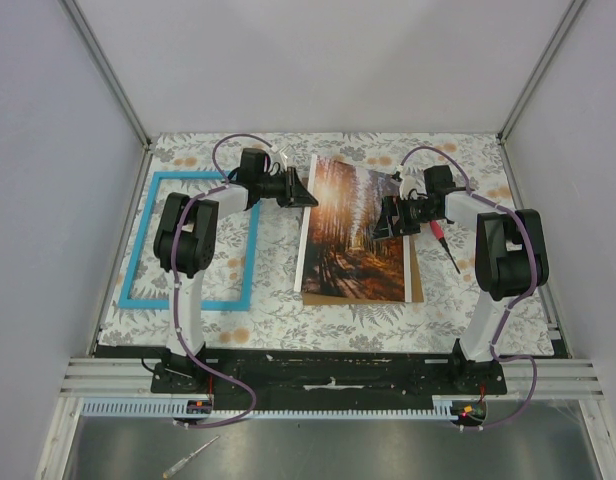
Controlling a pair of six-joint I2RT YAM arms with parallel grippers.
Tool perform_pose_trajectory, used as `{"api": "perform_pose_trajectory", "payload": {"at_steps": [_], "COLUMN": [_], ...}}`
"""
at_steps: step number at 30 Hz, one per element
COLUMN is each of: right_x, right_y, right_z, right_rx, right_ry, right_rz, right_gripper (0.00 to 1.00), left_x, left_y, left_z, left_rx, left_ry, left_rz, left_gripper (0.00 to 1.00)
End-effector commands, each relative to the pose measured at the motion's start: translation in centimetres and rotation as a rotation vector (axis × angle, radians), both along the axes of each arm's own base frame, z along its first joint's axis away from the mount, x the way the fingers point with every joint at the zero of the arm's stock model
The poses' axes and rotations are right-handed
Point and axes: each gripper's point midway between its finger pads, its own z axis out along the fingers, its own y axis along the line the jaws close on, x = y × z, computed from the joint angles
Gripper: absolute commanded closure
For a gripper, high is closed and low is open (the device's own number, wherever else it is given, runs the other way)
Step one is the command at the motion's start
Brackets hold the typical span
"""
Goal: Take the photo out of the frame
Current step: Adjust the photo frame item on the photo frame.
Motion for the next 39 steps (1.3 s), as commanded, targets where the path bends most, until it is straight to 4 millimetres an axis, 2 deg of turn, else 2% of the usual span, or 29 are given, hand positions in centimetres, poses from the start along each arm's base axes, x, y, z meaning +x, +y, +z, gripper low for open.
{"api": "perform_pose_trajectory", "payload": {"at_steps": [1,4,8,13,16,23,28,34,35,39], "right_x": [0.3,0.3,0.3,0.3,0.3,0.2,0.2,0.2,0.2,0.2], "right_y": [0.2,0.1,0.2,0.0,0.0,0.0,0.0,-0.1,-0.2,-0.2], "right_z": [2.1,3.2,4.1,4.5,4.7,5.0,5.0,4.1,3.9,3.6], "right_rx": [0.001,0.001,0.004,0.009,0.015,0.022,0.021,0.011,0.010,0.005], "right_ry": [-0.050,-0.081,-0.108,-0.116,-0.121,-0.123,-0.123,-0.110,-0.103,-0.099], "right_rz": [0.007,0.009,0.012,0.009,0.009,0.013,0.012,0.012,0.012,0.009], "right_gripper": [0.02,0.02,0.02,0.02,0.02,0.02,0.02,0.02,0.02,0.02], "left_x": [0.8,0.6,0.5,0.3,0.1,-0.2,-0.6,-1.2,-1.0,-1.4], "left_y": [0.3,0.8,1.5,2.5,3.7,8.0,11.5,14.8,16.1,18.4], "left_z": [2.3,3.0,4.2,5.3,6.0,7.3,7.2,7.8,7.8,7.9], "left_rx": [0.046,0.065,0.080,0.080,0.087,0.129,0.186,0.210,0.221,0.246], "left_ry": [-0.073,-0.060,-0.064,-0.062,-0.058,-0.049,-0.014,-0.003,0.000,0.033], "left_rz": [0.014,0.028,0.032,0.028,0.029,0.058,0.096,0.120,0.143,0.161], "left_gripper": [0.80,0.88,0.93,0.94,0.94,0.94,0.94,0.95,0.96,0.96]}}
